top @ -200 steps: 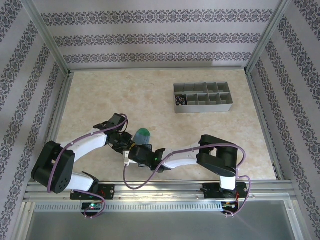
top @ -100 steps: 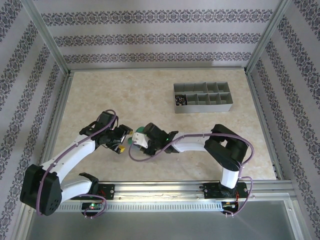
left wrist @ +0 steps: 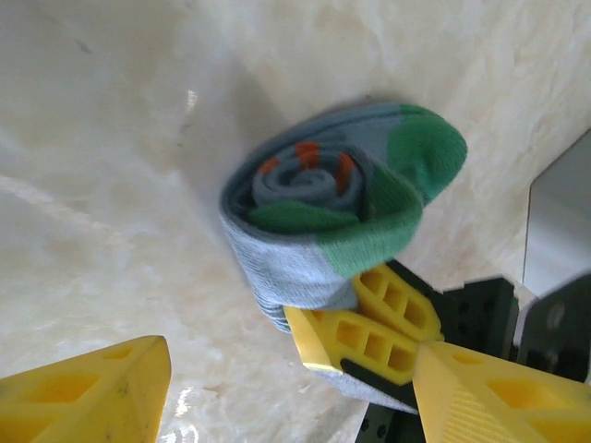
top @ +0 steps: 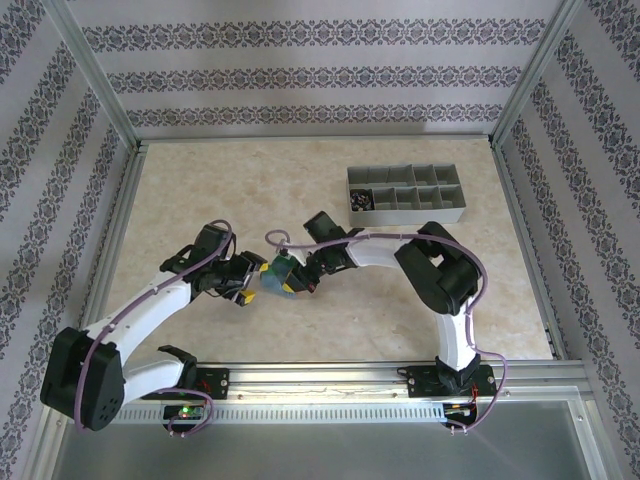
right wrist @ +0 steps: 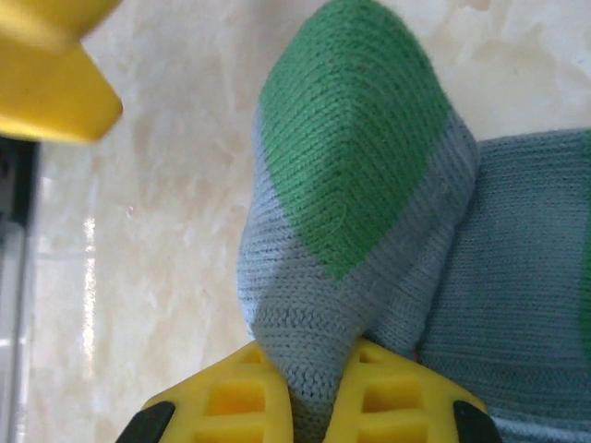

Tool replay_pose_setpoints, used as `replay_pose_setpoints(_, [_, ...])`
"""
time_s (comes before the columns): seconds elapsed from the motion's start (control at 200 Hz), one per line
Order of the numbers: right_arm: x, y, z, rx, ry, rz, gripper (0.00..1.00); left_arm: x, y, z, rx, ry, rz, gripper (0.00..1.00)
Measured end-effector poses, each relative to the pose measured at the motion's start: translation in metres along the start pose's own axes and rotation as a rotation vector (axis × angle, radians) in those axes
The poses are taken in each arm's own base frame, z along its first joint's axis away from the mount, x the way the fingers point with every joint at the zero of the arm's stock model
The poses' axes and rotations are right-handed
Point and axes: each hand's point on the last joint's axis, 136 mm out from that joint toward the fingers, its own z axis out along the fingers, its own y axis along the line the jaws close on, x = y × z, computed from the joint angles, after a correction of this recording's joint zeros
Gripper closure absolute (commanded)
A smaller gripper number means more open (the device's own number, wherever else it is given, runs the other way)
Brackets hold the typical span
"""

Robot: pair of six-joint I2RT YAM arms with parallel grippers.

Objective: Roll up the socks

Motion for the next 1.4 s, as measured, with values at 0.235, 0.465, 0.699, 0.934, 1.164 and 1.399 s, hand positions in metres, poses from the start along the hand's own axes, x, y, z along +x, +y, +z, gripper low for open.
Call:
replay_pose_setpoints(0.235, [0.001, -0.005, -0.005, -0.077, 0.012, 0.138, 1.00, 0.003, 0.003, 0.033, -0.029, 0.038, 0.019, 0.35])
replay_pose_setpoints(0.465, [0.000, -0.006, -0.006, -0.090, 0.017, 0.176, 0.96, -0.005, 0.012, 0.062, -0.094, 0.049, 0.013, 0.43])
replay_pose_setpoints(0.699, [0.005, -0.005, -0.009, 0.013, 0.014, 0.091, 0.66, -0.003, 0.007, 0.068, -0.090, 0.075, 0.029, 0.62])
replay_pose_setpoints(0.934, [0.041, 0.025, -0.029, 0.346, 0.016, -0.229, 0.46, 0.004, 0.020, 0.059, -0.106, 0.089, 0.017, 0.63])
replay_pose_setpoints(1.164, [0.039, 0.052, -0.011, 0.584, 0.091, -0.594, 0.45, 0.008, 0.039, 0.047, -0.152, 0.087, -0.001, 0.63])
replay_pose_setpoints(1.399, [0.022, 0.051, 0.006, 0.747, 0.172, -0.811, 0.46, 0.008, 0.040, 0.048, -0.161, 0.088, -0.004, 0.63])
